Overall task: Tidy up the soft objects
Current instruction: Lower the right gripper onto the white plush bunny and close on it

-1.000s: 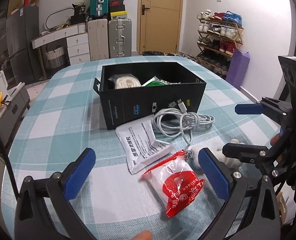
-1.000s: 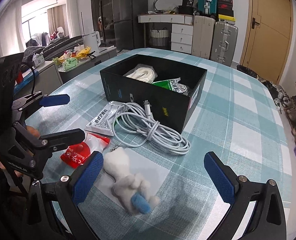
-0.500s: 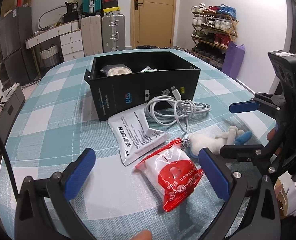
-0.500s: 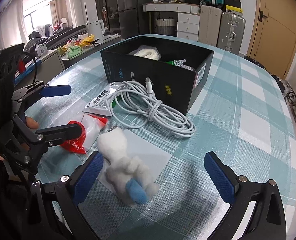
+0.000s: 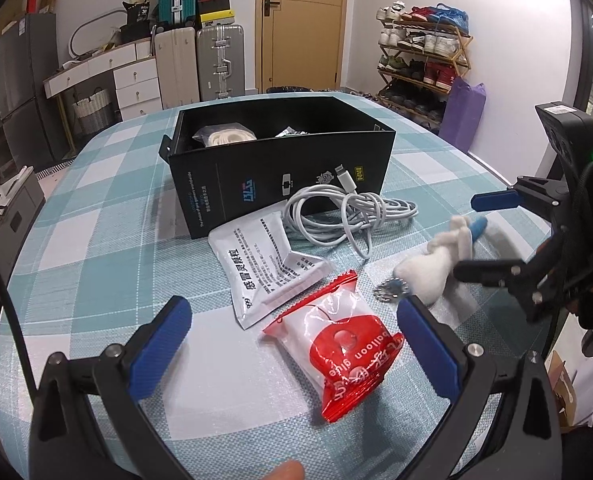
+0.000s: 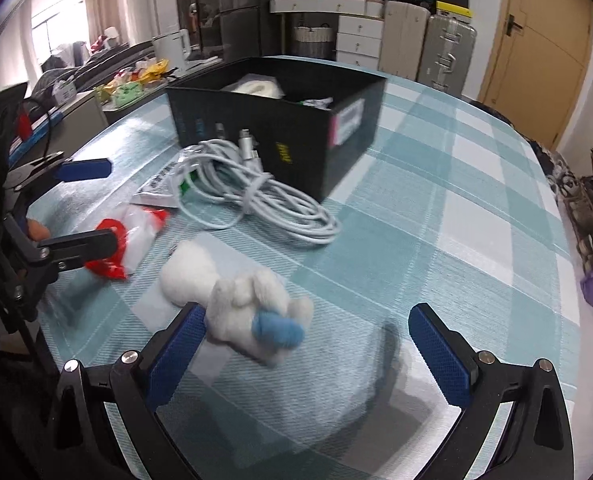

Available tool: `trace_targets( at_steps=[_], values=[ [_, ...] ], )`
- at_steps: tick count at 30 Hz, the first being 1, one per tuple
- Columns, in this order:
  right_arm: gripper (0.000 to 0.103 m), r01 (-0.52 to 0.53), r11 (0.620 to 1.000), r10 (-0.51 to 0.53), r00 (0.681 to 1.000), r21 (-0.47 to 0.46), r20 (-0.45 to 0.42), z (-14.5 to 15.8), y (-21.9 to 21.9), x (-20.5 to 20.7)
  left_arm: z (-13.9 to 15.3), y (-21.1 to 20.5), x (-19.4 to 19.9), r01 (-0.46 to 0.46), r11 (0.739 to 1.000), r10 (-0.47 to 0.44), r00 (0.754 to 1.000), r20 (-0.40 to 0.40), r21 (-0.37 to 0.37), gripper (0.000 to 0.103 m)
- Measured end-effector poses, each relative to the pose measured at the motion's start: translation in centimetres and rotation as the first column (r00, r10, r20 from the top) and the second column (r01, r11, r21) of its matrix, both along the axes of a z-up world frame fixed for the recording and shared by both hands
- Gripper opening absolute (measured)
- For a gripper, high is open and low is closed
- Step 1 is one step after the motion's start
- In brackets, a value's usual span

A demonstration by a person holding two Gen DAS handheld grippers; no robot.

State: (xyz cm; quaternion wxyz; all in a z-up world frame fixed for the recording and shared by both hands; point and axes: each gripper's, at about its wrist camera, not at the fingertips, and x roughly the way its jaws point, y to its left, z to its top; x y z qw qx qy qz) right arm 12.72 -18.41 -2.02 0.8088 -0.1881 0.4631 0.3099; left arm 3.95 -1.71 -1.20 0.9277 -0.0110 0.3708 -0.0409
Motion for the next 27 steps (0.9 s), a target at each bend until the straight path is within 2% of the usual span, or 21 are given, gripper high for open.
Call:
trace_targets(
  at_steps=[5, 17, 27],
  values=[
    [0.102, 0.035, 0.999, -0.035, 0.999, 0.006, 0.006, 0.1, -0.6, 0.6, -0.1, 0.0, 0.0, 0.001, 1.000, -0.001, 1.000, -0.004, 0.000, 0.103],
    [0.102, -0.036, 0.997, 0.038, 0.999, 0.071, -0.039, 0.1, 1.9, -0.8, -0.2, -0.3, 0.1, 0.011, 1.000, -0.011, 1.000, -0.015, 0.006, 0.103],
    [0.102, -0.017, 0.999, 0.018, 0.999, 0.037, -0.040, -0.8, 3.4, -0.9, -0.3, -0.4, 0.1, 0.012, 1.000, -0.012, 1.000, -0.018, 0.011, 0.103]
  ],
)
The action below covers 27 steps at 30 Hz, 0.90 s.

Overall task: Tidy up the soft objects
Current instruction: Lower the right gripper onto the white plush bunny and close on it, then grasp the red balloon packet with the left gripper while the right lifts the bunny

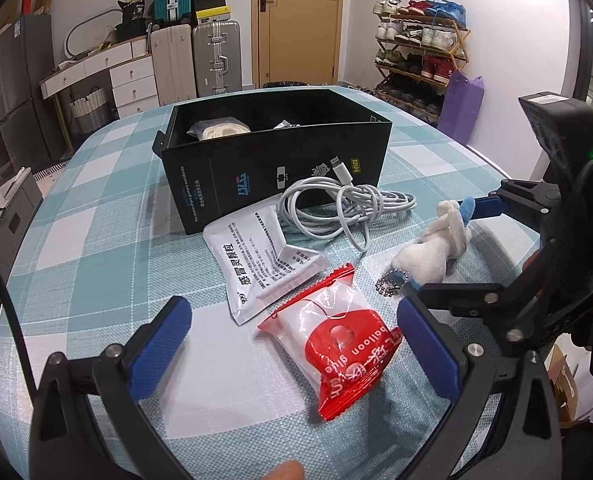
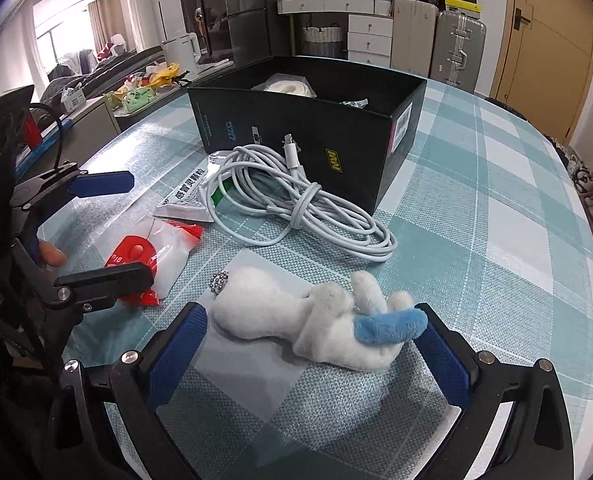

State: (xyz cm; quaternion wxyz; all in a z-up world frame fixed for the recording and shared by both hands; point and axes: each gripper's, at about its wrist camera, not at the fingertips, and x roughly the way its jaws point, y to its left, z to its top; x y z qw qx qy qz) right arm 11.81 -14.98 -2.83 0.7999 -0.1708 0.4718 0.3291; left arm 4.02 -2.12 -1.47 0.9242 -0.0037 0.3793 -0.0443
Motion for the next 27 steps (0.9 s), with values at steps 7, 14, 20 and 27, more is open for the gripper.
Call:
trace_targets(
  at_steps=[7, 14, 20, 27],
  values=[
    [0.092, 0.028, 0.999, -0.028, 1.000, -0.023, 0.010, -0.4, 0.1, 0.4, 0.0, 0.0, 0.0, 0.001, 1.000, -0.001, 1.000, -0.001, 0.001, 0.103],
    [0.086, 0.011, 1.000, -0.011, 1.000, -0.010, 0.021, -0.1, -0.1, 0.3, -0.1, -0.1, 0.2, 0.009, 1.000, -0.009, 1.000, -0.012, 0.009, 0.103],
    [0.086, 0.009, 1.000, -0.010, 0.999, 0.014, 0.039, 0.9, -0.5, 0.3, 0.5, -0.5, 0.4, 0.007, 1.000, -0.007, 0.999, -0.033, 0.016, 0.103],
    [0.086, 0.009, 0.999, -0.011, 0.998, 0.032, 0.060, 2.0, -1.1, 0.2, 0.6, -2.1, 0.0, 0.037, 0.997, -0.034, 0.998, -0.045, 0.073, 0.103]
  ],
)
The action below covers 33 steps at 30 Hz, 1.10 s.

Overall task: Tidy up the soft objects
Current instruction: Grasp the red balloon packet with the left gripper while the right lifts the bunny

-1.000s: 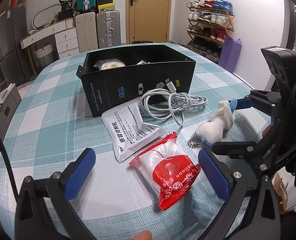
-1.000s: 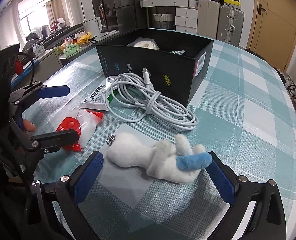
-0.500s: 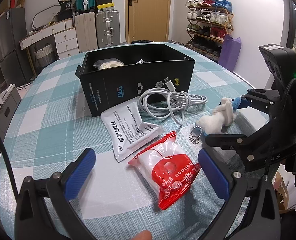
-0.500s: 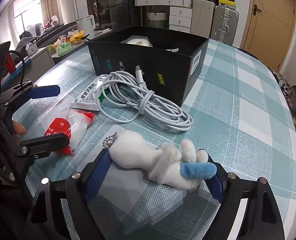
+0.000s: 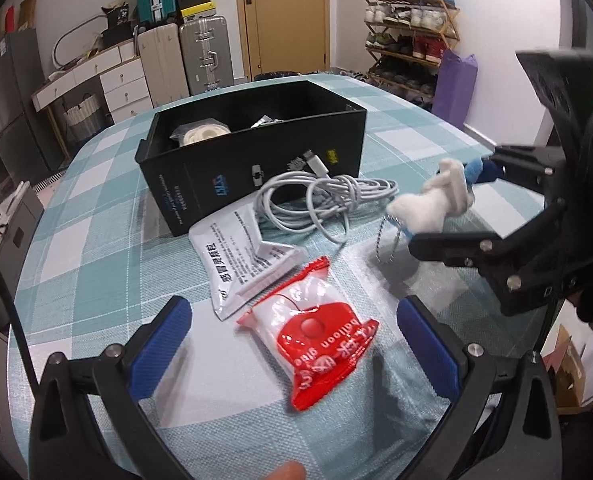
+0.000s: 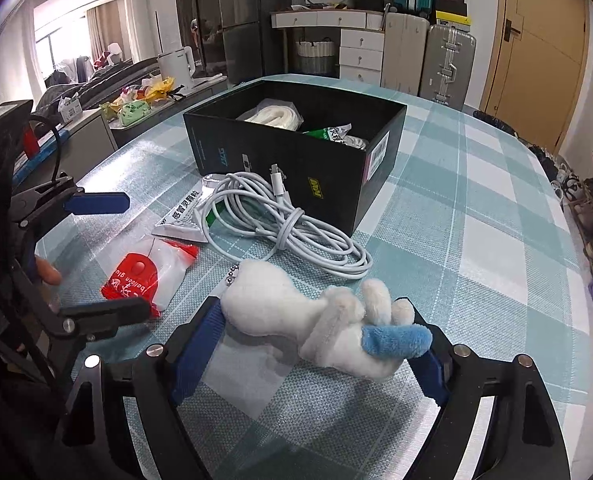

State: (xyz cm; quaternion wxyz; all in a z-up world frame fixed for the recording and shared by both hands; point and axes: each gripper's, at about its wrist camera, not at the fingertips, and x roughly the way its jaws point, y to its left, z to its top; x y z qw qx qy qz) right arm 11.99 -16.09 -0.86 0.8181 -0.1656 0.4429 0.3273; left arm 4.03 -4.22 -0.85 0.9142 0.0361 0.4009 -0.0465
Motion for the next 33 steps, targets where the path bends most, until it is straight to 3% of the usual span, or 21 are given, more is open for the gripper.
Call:
trace_targets(
  at_steps=[5, 12, 13, 21, 33],
  values=[
    [0.086, 0.000, 1.000, 0.000, 1.000, 0.002, 0.007, 0.2, 0.0, -0.1, -0.4, -0.6, 0.0, 0.018, 0.999, -0.018, 1.000, -0.010, 0.031, 0.099],
    [0.086, -0.002, 1.000, 0.002, 1.000, 0.006, 0.009, 0.4, -0.1, -0.1, -0.8, -0.9, -0.3, 0.070, 0.998, -0.070, 0.997, -0.045, 0.001, 0.049],
    [0.086, -0.002, 1.000, 0.002, 1.000, 0.007, 0.010, 0.4, -0.1, -0.2, -0.6, -0.8, -0.4, 0.075, 0.997, -0.075, 0.996, -0.039, -0.010, 0.047],
    [0.086, -0.006, 1.000, 0.006, 1.000, 0.011, 0.013, 0.5, -0.2, -0.2, 0.5, -0.6, -1.4, 0.084, 0.996, -0.084, 0.996, 0.005, -0.038, 0.046],
    [0.086, 0.002, 0.996, -0.007, 0.998, 0.089, 0.054, 2.6, -0.4, -0.7, 3.5, 2.8, -0.9, -0.032, 0.989, 0.044, 0.996, 0.083, -0.147, 0.046]
  ],
)
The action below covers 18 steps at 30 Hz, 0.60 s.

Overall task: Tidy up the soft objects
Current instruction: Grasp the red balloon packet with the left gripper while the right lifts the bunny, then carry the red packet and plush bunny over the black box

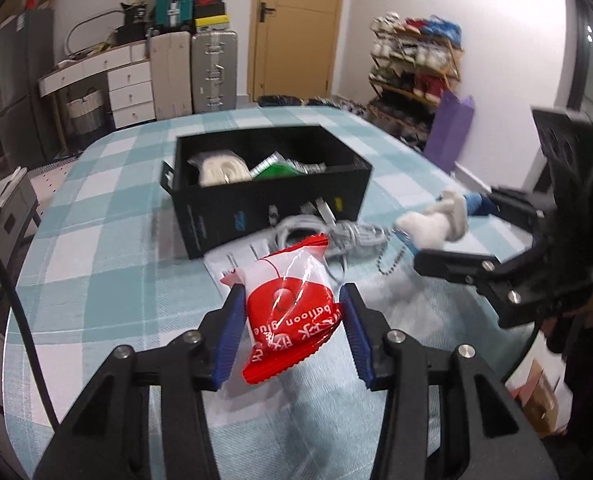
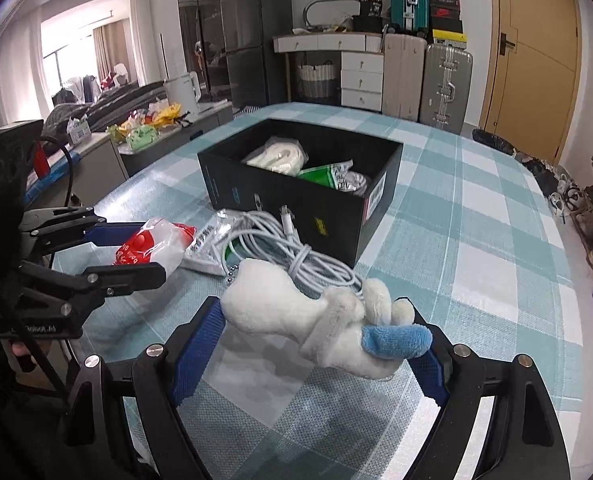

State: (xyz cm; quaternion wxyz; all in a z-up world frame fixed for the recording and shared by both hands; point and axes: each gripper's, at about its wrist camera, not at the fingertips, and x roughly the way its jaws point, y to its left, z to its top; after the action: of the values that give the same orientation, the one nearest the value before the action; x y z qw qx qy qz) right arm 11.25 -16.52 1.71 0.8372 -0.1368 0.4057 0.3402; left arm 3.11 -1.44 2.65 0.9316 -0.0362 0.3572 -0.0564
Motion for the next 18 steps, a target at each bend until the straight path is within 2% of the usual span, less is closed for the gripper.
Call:
trace_targets(
  at_steps=[9, 18],
  values=[
    [0.086, 0.031, 0.996, -0.036, 0.998, 0.082, 0.060, 2.8, -0.5, 0.3, 2.1, 1.2, 1.4, -0.026, 1.000, 0.026, 0.998, 0.064, -0.001, 0.046],
    [0.086, 0.015, 0.997, -0.025, 0.992, 0.082, 0.125, 5.4, 1.1, 0.9, 4.0, 2.3, 2.9, -0.052, 0.999, 0.051, 0.992, 0.117, 0.007, 0.046]
  ],
)
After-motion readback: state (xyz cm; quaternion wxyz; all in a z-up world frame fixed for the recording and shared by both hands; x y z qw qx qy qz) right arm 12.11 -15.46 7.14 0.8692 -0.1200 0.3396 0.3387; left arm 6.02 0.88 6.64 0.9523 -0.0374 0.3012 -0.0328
